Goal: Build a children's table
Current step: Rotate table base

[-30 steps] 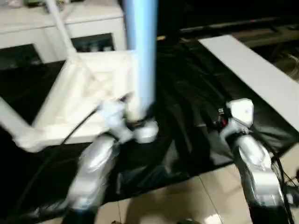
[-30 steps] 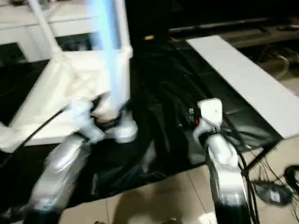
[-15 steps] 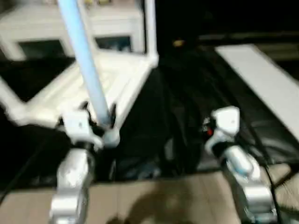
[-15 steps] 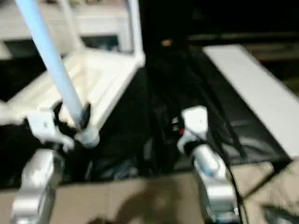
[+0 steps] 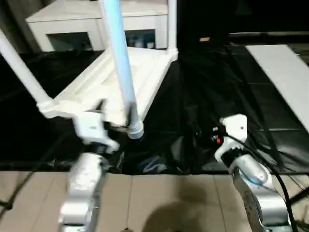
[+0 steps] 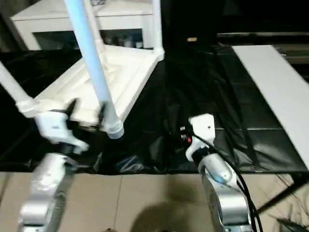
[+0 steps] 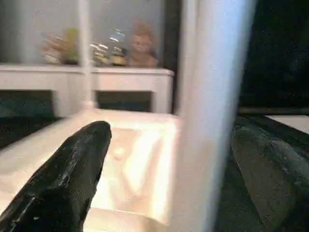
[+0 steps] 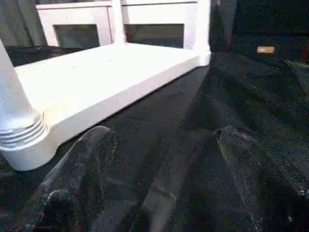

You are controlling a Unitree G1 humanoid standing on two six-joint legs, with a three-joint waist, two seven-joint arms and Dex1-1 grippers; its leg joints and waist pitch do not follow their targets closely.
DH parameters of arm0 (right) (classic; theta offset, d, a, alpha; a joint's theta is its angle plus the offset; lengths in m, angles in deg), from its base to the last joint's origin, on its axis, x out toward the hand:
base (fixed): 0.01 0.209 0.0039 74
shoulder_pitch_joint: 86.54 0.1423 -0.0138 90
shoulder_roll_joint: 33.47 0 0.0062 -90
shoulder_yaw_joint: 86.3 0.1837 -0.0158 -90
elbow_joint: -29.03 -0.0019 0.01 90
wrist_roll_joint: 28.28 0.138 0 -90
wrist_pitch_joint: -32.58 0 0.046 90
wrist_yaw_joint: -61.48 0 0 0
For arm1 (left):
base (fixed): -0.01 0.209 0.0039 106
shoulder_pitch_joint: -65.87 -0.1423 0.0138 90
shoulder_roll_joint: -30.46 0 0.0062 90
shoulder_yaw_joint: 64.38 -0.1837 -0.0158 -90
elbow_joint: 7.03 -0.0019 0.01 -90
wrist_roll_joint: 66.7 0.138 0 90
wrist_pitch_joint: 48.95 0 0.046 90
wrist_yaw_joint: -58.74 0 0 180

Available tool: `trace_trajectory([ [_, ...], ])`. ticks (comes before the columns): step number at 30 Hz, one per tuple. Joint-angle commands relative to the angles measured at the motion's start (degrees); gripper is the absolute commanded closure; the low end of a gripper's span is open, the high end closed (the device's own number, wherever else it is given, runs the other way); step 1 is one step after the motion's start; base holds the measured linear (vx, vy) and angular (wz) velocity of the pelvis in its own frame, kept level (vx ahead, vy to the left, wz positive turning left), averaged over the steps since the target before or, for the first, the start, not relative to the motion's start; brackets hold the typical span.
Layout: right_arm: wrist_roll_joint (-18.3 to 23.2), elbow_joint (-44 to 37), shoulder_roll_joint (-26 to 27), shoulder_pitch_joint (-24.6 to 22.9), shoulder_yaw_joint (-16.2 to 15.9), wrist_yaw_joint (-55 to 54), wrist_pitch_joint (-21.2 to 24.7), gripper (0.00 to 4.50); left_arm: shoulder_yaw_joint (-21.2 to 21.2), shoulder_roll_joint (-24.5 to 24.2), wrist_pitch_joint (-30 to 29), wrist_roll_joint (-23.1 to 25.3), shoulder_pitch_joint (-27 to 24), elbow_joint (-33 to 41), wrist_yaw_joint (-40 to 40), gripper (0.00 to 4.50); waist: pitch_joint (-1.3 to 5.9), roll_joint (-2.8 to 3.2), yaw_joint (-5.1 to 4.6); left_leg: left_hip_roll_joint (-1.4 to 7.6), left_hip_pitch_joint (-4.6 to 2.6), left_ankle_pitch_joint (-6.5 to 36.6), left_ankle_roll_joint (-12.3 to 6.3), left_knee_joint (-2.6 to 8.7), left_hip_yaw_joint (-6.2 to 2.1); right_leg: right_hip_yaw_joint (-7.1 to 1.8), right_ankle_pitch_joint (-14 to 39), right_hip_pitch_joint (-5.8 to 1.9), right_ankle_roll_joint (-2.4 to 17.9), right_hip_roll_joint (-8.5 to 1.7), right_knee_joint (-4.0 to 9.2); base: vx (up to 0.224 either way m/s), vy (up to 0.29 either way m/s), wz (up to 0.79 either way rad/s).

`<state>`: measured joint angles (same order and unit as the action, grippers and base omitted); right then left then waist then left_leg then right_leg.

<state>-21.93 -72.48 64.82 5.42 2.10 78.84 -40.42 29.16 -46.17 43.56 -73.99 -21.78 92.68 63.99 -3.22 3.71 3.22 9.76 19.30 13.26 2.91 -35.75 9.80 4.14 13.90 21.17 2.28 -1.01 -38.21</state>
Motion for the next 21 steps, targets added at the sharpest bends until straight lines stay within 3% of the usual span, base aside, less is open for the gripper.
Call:
trace_trajectory([
  [1,0.59,-1.65,-0.04,0.18,-0.17,0.38,0.95,0.69,2.05,0.08,1.58,0.77,-1.48,-0.45,-2.13,0.03,1.36,-1.57,0.20,0.44,-1.16,23.53,-1.06,1.39,-2.45,-6.99,34.03,0.98,-4.13,-10.57,9.82,0.061,-0.057,0.13],
  [2,0.61,-1.75,-0.02,0.09,-0.25,0.44,0.91,0.69,2.64,0.01,1.53,0.63,-1.77,-0.40,-2.45,0.03,2.79,-1.65,1.70,1.10,1.73,6.19,-2.17,0.08,-3.44,-8.79,42.79,-1.53,-6.80,-12.38,9.76,0.061,-0.057,0.13],
  [3,1.72,-1.95,0.36,0.07,-0.18,0.66,1.44,0.69,3.94,0.10,1.58,-0.30,-1.89,-0.54,-2.52,0.03,2.35,-2.30,1.70,1.40,2.28,3.58,-2.59,0.94,-3.62,-8.49,41.07,-1.21,-6.68,-11.21,9.71,0.062,-0.041,-0.05],
  [4,2.36,-2.00,0.46,0.16,-0.32,0.76,1.84,0.69,4.85,0.11,1.18,-1.35,-1.99,-0.41,-2.29,0.03,2.59,-1.79,1.84,1.79,2.05,2.62,-1.70,2.84,-3.57,-6.58,34.26,-0.68,-4.69,-8.31,8.81,0.000,0.000,0.00],
  [5,2.29,-1.97,0.39,0.22,-0.51,0.73,1.85,0.69,5.02,-0.02,0.98,-1.41,-2.04,-0.26,-2.27,0.03,2.56,-1.49,1.55,2.15,1.73,4.32,-0.97,3.65,-3.40,-5.52,26.55,-0.48,-2.33,-6.72,8.17,0.000,0.000,0.00],
  [6,2.43,-1.77,0.36,0.37,-1.25,1.14,2.19,0.69,5.98,-0.09,1.55,-1.59,-2.07,0.08,-2.83,0.03,2.74,-1.07,1.43,2.54,1.32,7.00,-0.57,4.08,-3.37,-5.17,22.26,-0.69,-0.32,-6.31,7.68,0.000,0.000,0.00],
  [7,2.43,-1.77,0.36,0.37,-1.25,1.14,2.19,0.69,5.98,-0.09,1.55,-1.59,-2.07,0.08,-2.83,0.03,2.74,-1.07,1.43,2.54,1.32,7.00,-0.57,4.08,-3.37,-5.17,22.26,-0.69,-0.32,-6.31,7.68,0.000,0.000,0.00],
  [8,1.96,-1.50,0.31,0.49,-2.00,1.50,1.68,0.69,6.59,-0.33,1.38,-1.27,-2.12,0.10,-3.51,0.03,2.53,-1.49,1.00,3.10,0.37,15.41,-0.32,5.12,-3.52,-4.75,24.50,-1.71,2.00,-6.50,7.88,0.000,0.000,0.00],
  [9,2.11,-1.47,0.52,0.51,-2.09,1.67,1.60,0.69,6.66,-0.50,1.45,-1.20,-2.12,0.08,-3.55,0.03,2.29,-0.96,0.89,2.93,-0.93,21.00,-0.83,5.59,-3.23,-4.38,28.23,-1.86,3.03,-6.07,8.64,0.000,0.000,0.00],
  [10,1.67,-1.29,0.55,0.60,-2.41,1.62,1.36,0.69,6.47,-0.53,1.00,-1.97,-2.19,0.36,-2.96,0.03,2.08,-0.92,0.69,2.86,-1.84,23.77,-1.28,5.75,-3.08,-4.08,30.00,-1.83,3.67,-5.76,9.07,0.060,0.038,0.04],
  [11,0.75,-0.99,0.40,0.75,-2.96,1.42,0.95,0.69,5.88,-0.79,0.82,-2.05,-2.36,0.72,-2.28,0.03,1.66,-1.53,0.37,2.60,-2.47,26.52,-1.85,5.89,-2.90,-3.62,32.86,-2.05,4.06,-5.43,9.61,0.000,0.000,0.00],
  [12,0.46,-0.79,0.35,0.86,-3.39,1.55,0.79,0.69,5.38,-0.91,0.87,-2.13,-2.50,0.99,-1.72,0.03,1.17,-1.20,0.35,2.15,-3.65,29.21,-2.34,5.97,-2.57,-3.22,36.96,-2.28,4.21,-5.48,10.71,0.066,0.041,0.04],
  [13,0.31,-0.60,0.31,0.92,-3.70,1.58,0.64,0.69,5.05,-0.87,0.53,-2.23,-2.60,1.11,-1.30,0.03,0.85,-1.28,-0.25,2.12,-5.13,32.53,-2.25,6.15,-2.65,-2.45,39.68,-2.46,3.76,-5.22,11.39,0.089,0.045,-0.02],
  [14,0.21,-0.45,0.36,0.97,-3.96,1.52,0.57,0.69,4.81,-0.77,0.57,-2.50,-2.63,1.18,-0.84,0.03,1.22,-1.52,-0.51,2.10,-4.90,32.01,-2.45,6.62,-2.76,-2.52,37.95,-3.51,3.86,-5.16,11.26,0.089,0.045,-0.02],
  [15,0.34,-0.38,0.38,1.01,-4.11,1.56,0.60,0.69,4.71,-0.66,0.50,-2.60,-2.61,1.16,-0.57,0.03,1.22,-1.29,-0.87,2.53,-4.80,31.82,-2.71,7.58,-3.17,-2.76,34.78,-4.33,4.59,-5.14,10.78,0.121,0.050,-0.05],
  [16,0.38,-0.33,0.36,1.04,-4.19,1.56,0.59,0.69,4.65,-0.59,0.45,-2.62,-2.60,1.16,-0.42,0.03,1.49,-1.14,-1.23,2.77,-4.91,30.53,-3.37,8.10,-3.28,-3.04,30.05,-5.04,6.55,-5.22,10.23,0.137,0.048,-0.04],
  [17,0.96,-0.21,0.88,1.16,-4.07,1.42,0.90,0.69,4.75,-0.64,0.46,-2.47,-2.54,0.96,-0.47,0.03,1.89,-1.44,-1.40,2.72,-4.68,28.75,-3.80,8.11,-3.13,-3.34,27.28,-5.75,7.71,-5.32,10.04,0.216,0.066,-0.02],
  [18,1.65,0.10,1.34,1.33,-4.06,1.25,1.14,0.69,4.88,-0.79,0.49,-2.25,-2.48,0.61,-0.66,0.03,2.82,-1.29,-1.25,1.32,-3.09,18.42,-5.93,7.09,-2.14,-4.15,19.05,-8.35,10.61,-5.59,10.05,0.150,0.038,0.00],
  [19,1.61,0.27,1.42,1.43,-4.30,1.24,1.14,0.69,4.90,-1.23,0.35,-1.87,-2.47,0.46,-0.63,0.03,2.99,-1.61,-1.28,0.58,-2.31,14.80,-6.67,6.38,-1.80,-4.45,17.38,-9.39,11.03,-5.55,10.27,0.171,0.037,0.02],
  [20,1.40,0.40,1.28,1.49,-4.66,1.43,1.11,0.69,4.95,-1.46,0.29,-2.05,-2.42,0.35,-0.44,0.03,3.62,-1.95,-0.70,-1.16,-0.09,7.05,-8.21,4.43,-1.53,-5.45,14.61,-12.13,10.92,-5.68,10.84,0.196,0.042,0.06],
  [21,1.37,0.48,1.20,1.48,-4.97,1.69,1.28,0.69,5.07,-1.67,0.16,-2.25,-2.33,0.29,-0.32,0.03,4.24,-1.82,-0.21,-1.76,0.76,2.24,-9.61,3.39,-1.88,-6.02,10.82,-13.27,10.47,-5.41,10.72,0.196,0.042,0.06],
])
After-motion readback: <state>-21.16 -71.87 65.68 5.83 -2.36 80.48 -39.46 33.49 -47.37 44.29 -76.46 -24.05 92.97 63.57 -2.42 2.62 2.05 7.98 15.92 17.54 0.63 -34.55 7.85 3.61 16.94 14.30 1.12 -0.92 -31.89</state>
